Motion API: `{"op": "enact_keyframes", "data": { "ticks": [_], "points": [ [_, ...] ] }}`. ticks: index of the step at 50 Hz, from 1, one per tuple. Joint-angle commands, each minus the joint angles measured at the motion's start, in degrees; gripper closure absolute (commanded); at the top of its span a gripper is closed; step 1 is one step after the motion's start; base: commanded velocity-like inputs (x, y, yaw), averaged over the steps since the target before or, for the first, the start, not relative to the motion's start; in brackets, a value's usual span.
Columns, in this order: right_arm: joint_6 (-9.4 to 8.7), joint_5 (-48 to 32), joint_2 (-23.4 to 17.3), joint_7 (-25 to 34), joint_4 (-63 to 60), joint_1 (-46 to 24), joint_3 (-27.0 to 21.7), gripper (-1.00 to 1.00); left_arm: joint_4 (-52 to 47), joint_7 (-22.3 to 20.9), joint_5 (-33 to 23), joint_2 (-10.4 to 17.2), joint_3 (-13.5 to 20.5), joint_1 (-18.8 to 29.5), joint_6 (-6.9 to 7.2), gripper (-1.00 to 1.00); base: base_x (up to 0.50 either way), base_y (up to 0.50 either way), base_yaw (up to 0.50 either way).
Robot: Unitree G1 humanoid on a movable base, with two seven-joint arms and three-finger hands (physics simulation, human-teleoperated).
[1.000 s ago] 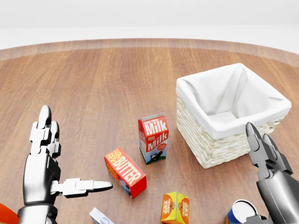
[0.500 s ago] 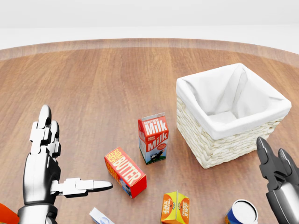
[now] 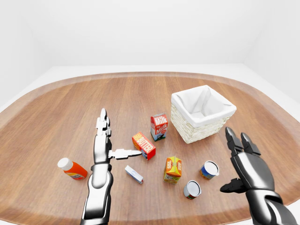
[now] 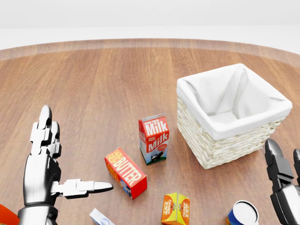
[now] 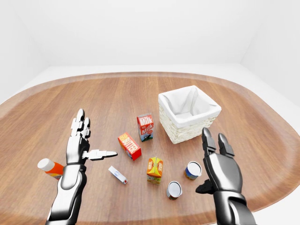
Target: Pick up the alphabet soup and the tomato sauce, and put them in the basket.
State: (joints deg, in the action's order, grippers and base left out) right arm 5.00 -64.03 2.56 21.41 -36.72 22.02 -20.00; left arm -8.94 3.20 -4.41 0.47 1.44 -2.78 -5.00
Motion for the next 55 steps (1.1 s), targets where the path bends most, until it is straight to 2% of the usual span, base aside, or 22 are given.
{"op": "enact_keyframes", "data": {
  "ticks": [1,27,29,36,55],
  "points": [
    [0.00,-6.1,-0.2,-2.4,0.0,0.4,3.4,-1.00,-1.1,-0.5,1.3,0.0,0.6,-0.4,0.00,-1.00,0.00,0.00,0.00],
    [0.00,-10.8,-3.9,-7.6,6.0,0.6,9.1,-1.00,-1.1,-0.5,1.3,0.0,0.7,-0.3,0.00,-1.00,0.00,0.00,0.00],
    [0.00,-11.9,-4.1,-10.0,8.0,1.0,9.7,-1.00,-1.2,-0.5,1.3,0.0,0.6,-0.4,0.00,-1.00,0.00,0.00,0.00],
    [0.00,-11.3,-4.8,-8.3,7.6,0.3,10.0,-1.00,-0.8,-0.4,1.2,0.0,0.6,-0.2,0.00,-1.00,0.00,0.00,0.00],
    [0.00,-11.2,-6.1,-10.3,12.8,-0.7,10.5,-1.00,-0.4,-0.1,1.1,0.1,0.7,0.1,0.00,-1.00,0.00,0.00,0.00]
  ]
}}
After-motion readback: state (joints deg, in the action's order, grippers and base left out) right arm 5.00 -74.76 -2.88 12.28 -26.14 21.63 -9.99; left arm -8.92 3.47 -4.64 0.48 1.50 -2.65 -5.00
